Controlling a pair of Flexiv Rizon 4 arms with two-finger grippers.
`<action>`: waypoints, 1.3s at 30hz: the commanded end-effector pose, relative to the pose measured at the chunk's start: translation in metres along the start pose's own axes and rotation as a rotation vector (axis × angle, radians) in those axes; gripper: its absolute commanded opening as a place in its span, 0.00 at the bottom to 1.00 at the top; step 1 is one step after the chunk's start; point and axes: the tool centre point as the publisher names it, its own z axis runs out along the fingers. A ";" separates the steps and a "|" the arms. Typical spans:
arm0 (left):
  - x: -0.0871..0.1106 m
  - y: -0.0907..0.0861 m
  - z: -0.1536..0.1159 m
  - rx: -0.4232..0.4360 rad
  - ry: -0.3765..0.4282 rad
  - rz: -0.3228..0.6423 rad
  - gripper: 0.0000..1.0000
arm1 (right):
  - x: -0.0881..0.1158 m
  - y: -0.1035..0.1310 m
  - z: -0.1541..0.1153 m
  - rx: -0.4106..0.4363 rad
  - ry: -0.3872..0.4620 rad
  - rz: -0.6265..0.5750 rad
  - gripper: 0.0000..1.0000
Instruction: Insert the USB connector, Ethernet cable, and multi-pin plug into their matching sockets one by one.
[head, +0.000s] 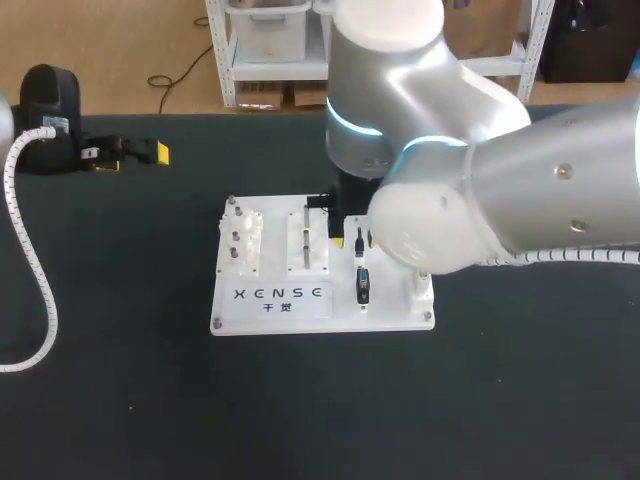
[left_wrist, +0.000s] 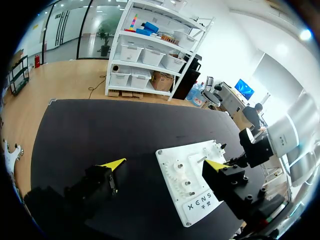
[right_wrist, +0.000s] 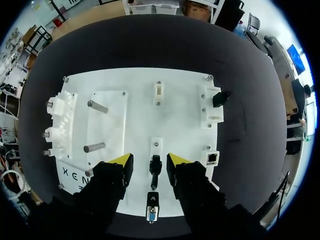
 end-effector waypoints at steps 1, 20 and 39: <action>0.000 0.000 0.000 0.000 0.000 0.000 1.00 | -0.002 0.002 0.001 0.005 0.009 -0.003 0.44; 0.000 0.000 0.000 0.000 0.000 0.000 1.00 | 0.005 -0.006 0.004 0.009 0.021 0.001 0.27; 0.000 0.000 0.000 0.000 0.000 0.000 1.00 | 0.001 -0.011 -0.026 -0.041 -0.051 -0.021 0.00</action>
